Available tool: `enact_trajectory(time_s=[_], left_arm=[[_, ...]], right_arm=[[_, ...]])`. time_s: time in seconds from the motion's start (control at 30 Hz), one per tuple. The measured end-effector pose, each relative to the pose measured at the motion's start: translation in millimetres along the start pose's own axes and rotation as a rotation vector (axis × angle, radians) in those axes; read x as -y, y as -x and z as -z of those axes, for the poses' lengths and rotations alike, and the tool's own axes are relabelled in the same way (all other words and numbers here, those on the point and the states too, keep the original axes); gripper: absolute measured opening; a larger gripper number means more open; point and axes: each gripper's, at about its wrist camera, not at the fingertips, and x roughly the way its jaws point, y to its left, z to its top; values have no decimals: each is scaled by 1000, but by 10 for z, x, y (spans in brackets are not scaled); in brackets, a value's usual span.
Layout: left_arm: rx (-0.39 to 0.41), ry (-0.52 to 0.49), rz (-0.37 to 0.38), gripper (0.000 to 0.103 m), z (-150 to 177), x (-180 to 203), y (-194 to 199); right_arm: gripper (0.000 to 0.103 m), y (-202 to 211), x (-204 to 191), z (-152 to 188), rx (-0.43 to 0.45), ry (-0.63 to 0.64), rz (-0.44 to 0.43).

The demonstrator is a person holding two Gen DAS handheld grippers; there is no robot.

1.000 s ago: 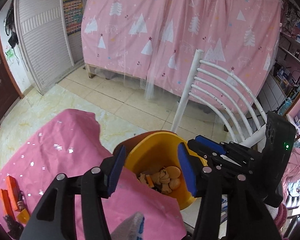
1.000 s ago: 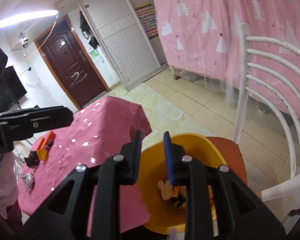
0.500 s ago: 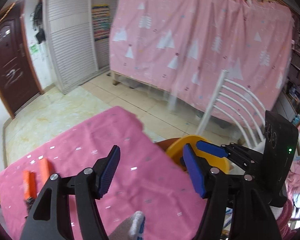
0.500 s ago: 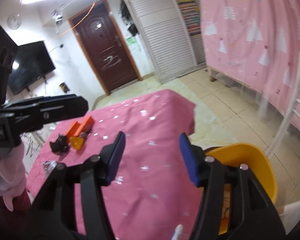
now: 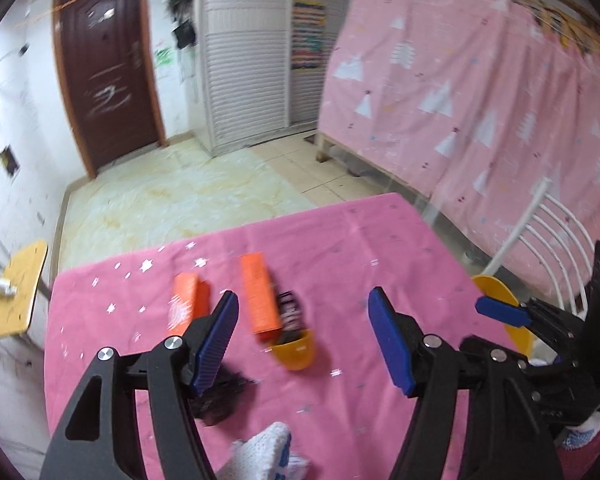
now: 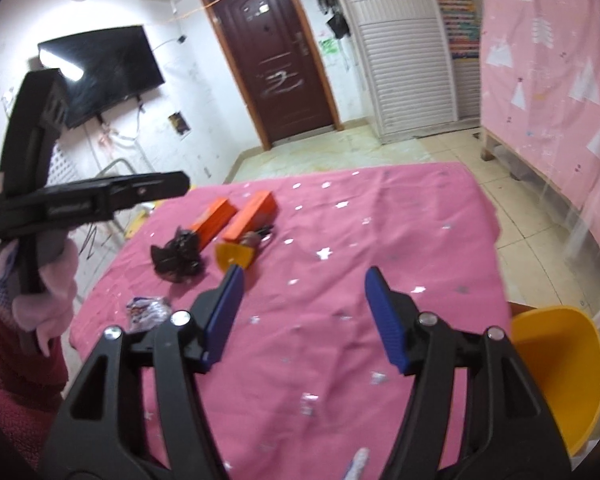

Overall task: Collect trash
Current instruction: 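Move both open grippers back over the table, then grasp the black plastic bag with the left gripper while the right grasps the white snack wrapper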

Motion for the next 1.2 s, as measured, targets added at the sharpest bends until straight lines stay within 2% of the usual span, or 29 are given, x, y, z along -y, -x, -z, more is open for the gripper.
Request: enact_trajectory(time_s=[0.1,0.2,0.4,0.73,0.77,0.83,0.9,1.0,1.2], left_arm=[[-9,27,-15,60,47,-166,-44],[-27,54,-29,60,108,-331,-114],[-88,109,-61,60,259,-567,-356],[-172,127,-54,60,453,-680,-635],[-177,125,-44,58,469,-681,-651],[-194,132,-16,28,514,-703,-694],[-211,156,27,24,559,-744,-727],[-199,174,51,22,593,-788,-696],[-138,201,50,22,579,-933,-469]], right_arm=[[61,-99,-169,2,-26,30,-16],[65,-179,-306,27,-50,52,-41],[68,-326,-562,127,-108,109,-69],[79,-508,-894,209,-177,173,-124],[79,-522,-923,215,-182,179,-128],[82,-556,-983,229,-197,193,-139],[82,-605,-1053,242,-212,205,-153],[83,-668,-1145,271,-230,228,-169],[83,-787,-1289,296,-261,253,-200]])
